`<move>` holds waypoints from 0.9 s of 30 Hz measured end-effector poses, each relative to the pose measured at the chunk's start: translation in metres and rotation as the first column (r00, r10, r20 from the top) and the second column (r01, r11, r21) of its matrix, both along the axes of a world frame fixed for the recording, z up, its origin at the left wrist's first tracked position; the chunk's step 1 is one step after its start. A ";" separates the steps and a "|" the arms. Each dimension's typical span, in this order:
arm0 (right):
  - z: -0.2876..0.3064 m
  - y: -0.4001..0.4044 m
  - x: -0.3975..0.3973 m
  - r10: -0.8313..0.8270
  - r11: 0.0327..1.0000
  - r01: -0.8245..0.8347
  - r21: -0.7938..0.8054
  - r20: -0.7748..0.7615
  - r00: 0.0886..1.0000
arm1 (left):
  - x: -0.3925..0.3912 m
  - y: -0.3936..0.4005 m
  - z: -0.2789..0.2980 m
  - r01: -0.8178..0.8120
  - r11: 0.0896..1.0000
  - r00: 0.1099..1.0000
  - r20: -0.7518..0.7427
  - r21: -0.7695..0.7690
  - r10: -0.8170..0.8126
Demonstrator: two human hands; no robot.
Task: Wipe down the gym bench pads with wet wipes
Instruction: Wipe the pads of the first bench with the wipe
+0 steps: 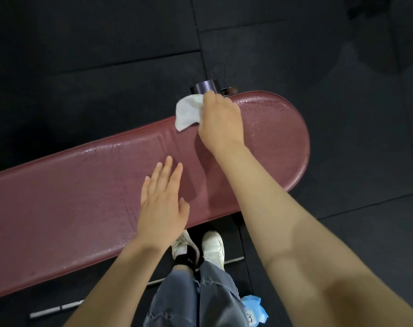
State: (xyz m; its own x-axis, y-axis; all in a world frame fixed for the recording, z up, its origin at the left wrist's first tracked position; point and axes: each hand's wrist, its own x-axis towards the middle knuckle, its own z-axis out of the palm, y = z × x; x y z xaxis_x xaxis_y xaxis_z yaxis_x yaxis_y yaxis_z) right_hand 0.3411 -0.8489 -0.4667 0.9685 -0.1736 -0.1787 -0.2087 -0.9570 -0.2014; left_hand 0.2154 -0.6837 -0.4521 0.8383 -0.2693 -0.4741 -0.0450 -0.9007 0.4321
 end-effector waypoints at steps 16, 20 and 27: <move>0.000 -0.049 -0.011 0.018 0.999 -0.017 -0.028 0.030 0.999 | -0.003 -0.011 -0.001 0.062 0.987 0.998 0.008 0.145 -0.064; -0.001 -0.060 -0.031 -0.036 0.999 0.036 -0.021 0.005 0.999 | -0.002 -0.012 -0.001 0.068 0.986 0.997 0.010 0.153 -0.070; 0.022 -0.092 -0.189 -0.316 0.946 0.321 0.044 -0.090 0.945 | -0.001 -0.020 -0.001 0.130 0.960 0.992 -0.023 0.248 -0.128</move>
